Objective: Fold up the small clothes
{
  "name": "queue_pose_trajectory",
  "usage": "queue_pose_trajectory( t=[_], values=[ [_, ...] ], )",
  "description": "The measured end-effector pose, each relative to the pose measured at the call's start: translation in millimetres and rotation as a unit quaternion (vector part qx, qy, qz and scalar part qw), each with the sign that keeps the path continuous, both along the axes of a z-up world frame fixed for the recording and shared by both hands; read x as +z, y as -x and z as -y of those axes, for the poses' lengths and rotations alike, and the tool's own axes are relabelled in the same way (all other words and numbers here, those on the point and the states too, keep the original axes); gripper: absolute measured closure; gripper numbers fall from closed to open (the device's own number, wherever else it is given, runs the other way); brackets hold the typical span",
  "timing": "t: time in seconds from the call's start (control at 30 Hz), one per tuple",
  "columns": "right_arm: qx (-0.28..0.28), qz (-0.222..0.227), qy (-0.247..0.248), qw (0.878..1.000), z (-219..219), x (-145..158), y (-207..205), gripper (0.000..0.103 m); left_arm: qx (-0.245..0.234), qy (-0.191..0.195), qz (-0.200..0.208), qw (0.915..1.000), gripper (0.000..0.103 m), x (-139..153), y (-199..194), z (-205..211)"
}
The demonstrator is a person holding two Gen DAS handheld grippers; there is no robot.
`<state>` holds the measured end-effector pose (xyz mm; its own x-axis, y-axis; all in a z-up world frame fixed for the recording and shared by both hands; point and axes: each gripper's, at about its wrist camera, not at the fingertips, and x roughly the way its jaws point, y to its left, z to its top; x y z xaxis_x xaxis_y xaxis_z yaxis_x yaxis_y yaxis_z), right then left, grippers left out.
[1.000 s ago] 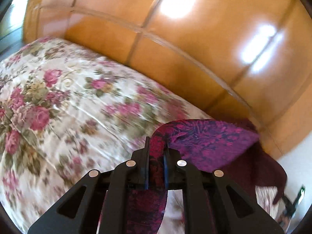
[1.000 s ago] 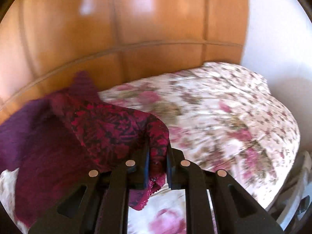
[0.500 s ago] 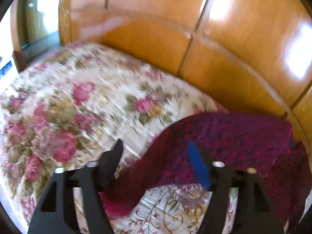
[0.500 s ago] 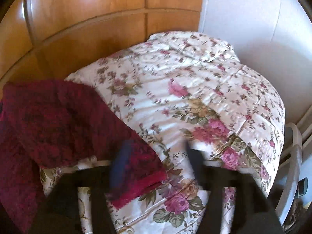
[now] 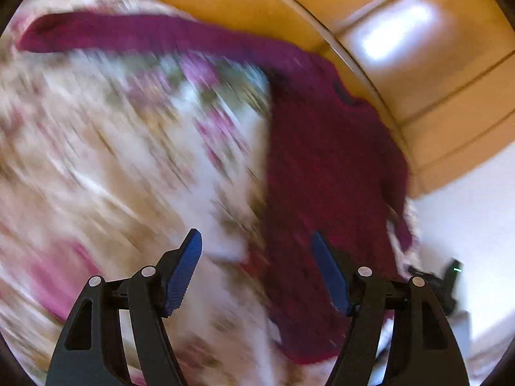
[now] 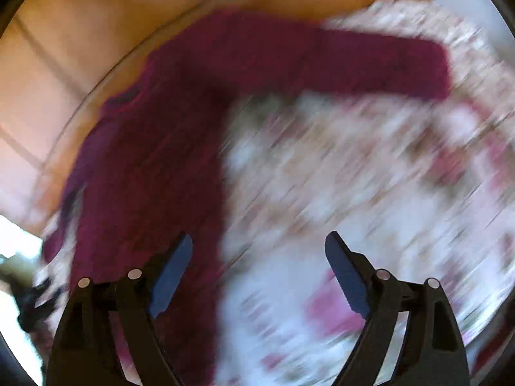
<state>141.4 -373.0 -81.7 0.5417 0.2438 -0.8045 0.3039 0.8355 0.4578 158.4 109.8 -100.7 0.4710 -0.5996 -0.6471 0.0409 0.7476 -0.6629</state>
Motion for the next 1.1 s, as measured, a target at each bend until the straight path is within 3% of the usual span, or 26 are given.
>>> queue_pose_trajectory(
  t=[0.07,0.13,0.2,0.23,0.27,0.3,0.37,0.4,0.5,0.67,0.77,0.93,1.1],
  values=[
    [0.016,0.002,-0.032,0.999,-16.0,-6.1,5.8,0.020,-0.013,0.040,-0.008,0.9991,0.033,-5.8,7.3,10.5],
    [0.028,0.004,-0.043,0.999,-27.5,-11.2,9.2,0.021,-0.025,0.047,-0.018,0.9984,0.034,-12.7,9.6,24.0],
    [0.030,0.006,-0.041,0.999,-36.9,-16.2,10.4,0.022,-0.028,0.032,-0.025,0.9988,0.045,-18.4,9.2,35.3],
    [0.029,0.007,-0.035,0.999,-40.9,-15.1,11.5,0.024,-0.032,0.030,-0.029,0.9986,0.059,-21.1,6.9,40.1],
    [0.031,0.009,-0.028,0.999,-43.7,-14.3,10.9,0.031,-0.037,0.031,-0.033,0.9983,0.072,-22.4,4.2,46.1],
    [0.035,0.010,-0.030,0.999,-45.2,-13.2,9.2,0.045,-0.036,0.027,-0.033,0.9984,0.078,-22.9,3.0,48.6],
    [0.042,0.009,-0.031,0.999,-44.8,-9.7,6.0,0.064,-0.036,0.018,-0.026,0.9989,0.087,-18.9,0.2,54.6],
    [0.046,0.011,-0.021,0.999,-46.9,-6.7,6.3,0.074,-0.034,0.011,-0.015,0.9992,0.088,-12.0,2.1,57.2],
    [0.057,0.037,0.013,0.998,-54.1,17.2,13.7,0.081,-0.040,-0.006,0.021,0.9990,0.090,11.9,10.1,55.9],
    [0.080,0.081,0.051,0.992,-57.8,64.8,44.4,0.083,-0.062,-0.025,0.062,0.9958,0.091,50.0,37.9,60.2],
    [0.095,0.085,0.066,0.990,-59.8,75.4,67.8,0.083,-0.074,-0.027,0.068,0.9945,0.091,60.1,64.0,47.4],
    [0.104,0.044,0.064,0.992,-53.3,53.4,111.5,0.083,-0.087,-0.042,0.044,0.9943,0.091,40.9,113.8,37.3],
    [0.107,-0.035,0.077,0.991,-58.6,0.7,134.1,0.084,-0.087,-0.062,-0.014,0.9942,0.091,-2.2,137.9,36.3]
  ],
)
